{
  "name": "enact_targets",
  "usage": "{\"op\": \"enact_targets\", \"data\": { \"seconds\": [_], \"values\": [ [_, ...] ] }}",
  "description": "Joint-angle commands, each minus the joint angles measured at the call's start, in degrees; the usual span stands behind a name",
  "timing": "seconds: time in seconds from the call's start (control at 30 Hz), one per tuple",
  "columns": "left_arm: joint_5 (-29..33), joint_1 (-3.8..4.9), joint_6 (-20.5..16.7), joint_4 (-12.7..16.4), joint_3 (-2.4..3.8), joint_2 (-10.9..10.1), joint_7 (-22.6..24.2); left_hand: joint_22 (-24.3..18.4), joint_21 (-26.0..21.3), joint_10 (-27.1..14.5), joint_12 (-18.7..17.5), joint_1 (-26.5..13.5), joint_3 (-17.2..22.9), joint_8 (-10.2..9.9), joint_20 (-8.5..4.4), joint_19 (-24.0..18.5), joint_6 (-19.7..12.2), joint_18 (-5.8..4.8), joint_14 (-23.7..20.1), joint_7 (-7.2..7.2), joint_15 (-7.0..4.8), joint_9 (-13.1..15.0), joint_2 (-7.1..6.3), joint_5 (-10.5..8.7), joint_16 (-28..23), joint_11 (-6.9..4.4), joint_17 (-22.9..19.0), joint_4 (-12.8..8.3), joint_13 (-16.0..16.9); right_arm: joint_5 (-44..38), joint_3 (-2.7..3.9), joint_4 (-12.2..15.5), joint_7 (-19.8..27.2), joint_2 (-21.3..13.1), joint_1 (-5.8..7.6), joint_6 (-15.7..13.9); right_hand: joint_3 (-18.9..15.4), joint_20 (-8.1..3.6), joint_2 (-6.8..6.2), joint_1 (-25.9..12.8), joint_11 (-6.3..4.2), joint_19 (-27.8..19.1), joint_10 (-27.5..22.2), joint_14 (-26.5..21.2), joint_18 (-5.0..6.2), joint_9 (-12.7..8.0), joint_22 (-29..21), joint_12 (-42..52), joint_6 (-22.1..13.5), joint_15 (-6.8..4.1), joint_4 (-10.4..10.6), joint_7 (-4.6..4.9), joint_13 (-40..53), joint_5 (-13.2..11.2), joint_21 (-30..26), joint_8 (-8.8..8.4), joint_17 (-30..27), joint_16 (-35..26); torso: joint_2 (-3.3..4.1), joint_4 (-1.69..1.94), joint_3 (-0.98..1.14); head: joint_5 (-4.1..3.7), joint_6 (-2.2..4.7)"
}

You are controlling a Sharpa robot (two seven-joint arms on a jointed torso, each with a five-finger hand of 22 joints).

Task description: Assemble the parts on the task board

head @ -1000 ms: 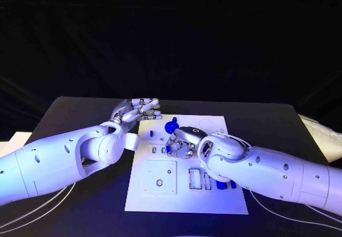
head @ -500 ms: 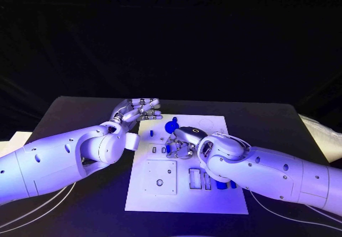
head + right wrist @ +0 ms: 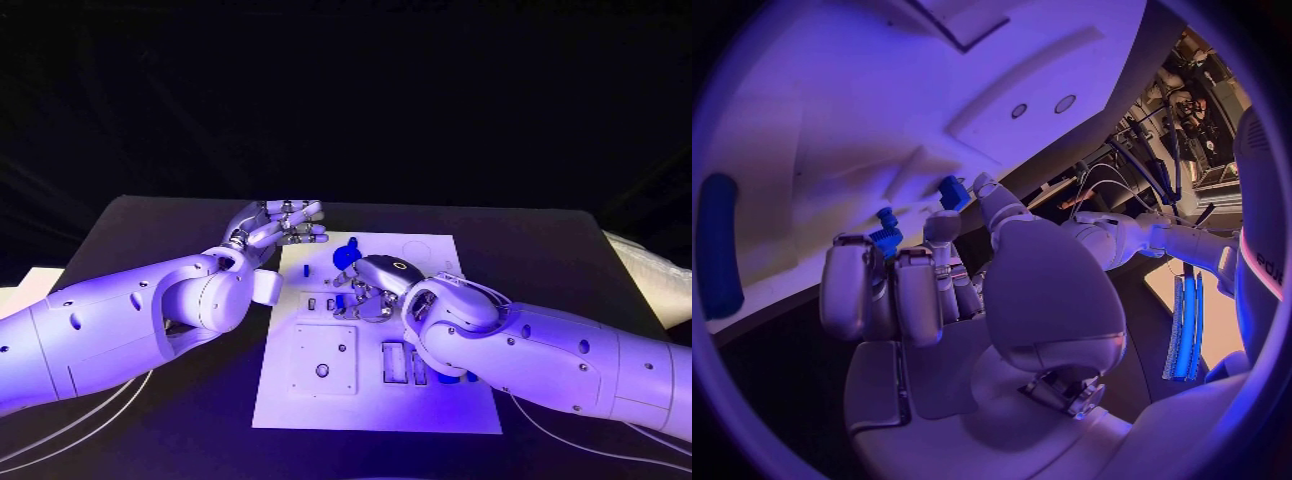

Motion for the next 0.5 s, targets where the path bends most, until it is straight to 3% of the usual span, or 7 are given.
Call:
{"op": "enact_targets", "data": {
  "seconds": [0.03, 0.17, 0.27, 0.43, 0.47, 0.5],
  "values": [
    [0.1, -0.03, 1.2, 0.0, 0.00, 0.1, 0.0, 0.0, -0.3, -0.1, -0.2, 0.0, 0.1, -0.3, -0.09, 0.9, -0.1, 0.60, 0.8, 0.16, 0.07, 0.0, 0.84, -0.10, -0.3, -0.07, 0.3, -0.5, 0.0, -1.4, 0.25, 1.5, 2.4, -0.8, -0.06, -5.9, -0.5, 0.23, 0.02, 1.0, -0.03, -0.3, -0.3, 3.0, 0.57, 0.1, 0.0, -0.1, -0.3, 0.47, -0.1, 0.05, 0.0, 0.3, -0.2, 0.25, 0.3, -0.2, -0.06, -0.02, 0.04, 0.20, 0.09],
    [-1.6, -0.06, 0.3, 0.2, -0.02, 0.1, -1.4, 0.4, 0.6, 0.0, -0.3, -0.2, -0.1, -0.5, -0.76, 3.2, 0.1, 0.69, 3.5, -0.10, -0.63, 0.0, 1.07, -0.08, 1.0, -0.43, 1.6, -1.1, -0.1, -0.1, 1.07, 4.3, 4.4, -3.1, 0.20, -6.1, -0.8, 0.24, 0.04, 1.4, -0.04, -0.3, -0.2, 3.0, 0.56, 0.1, 0.1, 0.2, -0.2, 0.46, 0.0, 0.03, 0.1, 0.6, -0.2, 0.32, 0.4, -0.2, -0.15, -0.06, 0.05, 0.19, 0.26],
    [-4.9, -0.06, -0.7, 0.3, -0.03, -0.1, -4.6, 1.1, 1.9, 0.8, 0.1, -0.8, -0.5, -0.6, -1.56, 5.7, 0.3, 0.72, 6.5, -0.37, -1.47, 0.0, 1.15, -0.06, 3.0, -0.98, 3.3, -1.3, 0.1, 3.6, 1.51, 6.7, 8.0, -5.9, 1.45, -4.0, -1.0, 0.24, 0.18, 1.9, -0.06, -0.3, -0.2, 2.9, 0.59, 0.2, -0.1, 0.4, -0.1, 0.45, 0.0, 0.01, 0.2, 1.0, -0.3, 0.39, 0.2, -0.3, -0.31, 0.04, 0.09, 0.24, 0.15],
    [-13.7, -0.04, -0.5, 0.7, -0.03, -0.7, -15.0, 5.1, 9.2, 9.2, 4.9, -2.9, -1.3, 0.4, -5.01, 15.3, 2.5, 0.67, 17.5, -2.56, -5.01, 0.3, 1.20, 0.10, 15.9, -4.02, 11.3, -0.2, 2.3, 13.2, 1.82, 9.6, 14.2, -11.3, 4.70, -0.7, -2.0, 0.26, 0.38, 2.1, -0.01, -2.0, -0.8, 2.4, 1.12, 0.2, -2.7, 0.1, 0.0, 0.48, 0.6, 0.05, -0.2, 2.1, -1.6, 0.46, -1.9, -1.7, -0.80, -0.17, 0.10, -0.01, 0.07],
    [-16.1, -0.01, 0.3, 0.8, -0.02, -0.8, -17.8, 6.5, 11.3, 11.1, 6.6, -3.4, -1.7, 0.9, -5.83, 17.3, 3.0, 0.56, 19.4, -3.17, -5.81, 0.4, 0.97, 0.24, 25.4, -4.92, 20.0, 0.2, 3.3, 15.7, 1.85, 10.0, 15.1, -12.4, 5.44, -0.4, -2.0, 0.26, 0.59, 2.2, -0.02, -2.0, -0.7, 2.4, 1.13, 0.2, -2.7, 0.4, 0.0, 0.47, 0.7, 0.03, -0.1, 2.3, -1.6, 0.49, -1.9, -1.8, -0.89, -0.21, 0.14, 0.03, 0.02],
    [-18.7, 0.04, 1.1, 1.0, -0.01, -1.0, -20.9, 7.9, 13.5, 12.9, 8.6, -4.2, -2.1, 1.5, -6.52, 18.7, 3.6, 0.44, 20.9, -3.82, -6.42, 0.6, 0.85, 0.18, 38.2, -5.56, 32.6, 0.7, 4.5, 18.3, 1.87, 10.2, 15.8, -13.5, 6.18, -0.2, -2.1, 0.25, 0.85, 2.4, -0.05, -2.0, -0.6, 2.4, 1.12, 0.3, -2.7, 0.6, 0.1, 0.45, 0.8, 0.01, 0.1, 2.5, -1.6, 0.54, -1.8, -1.8, -1.08, -0.30, 0.19, 0.11, -0.04]
  ]
}}
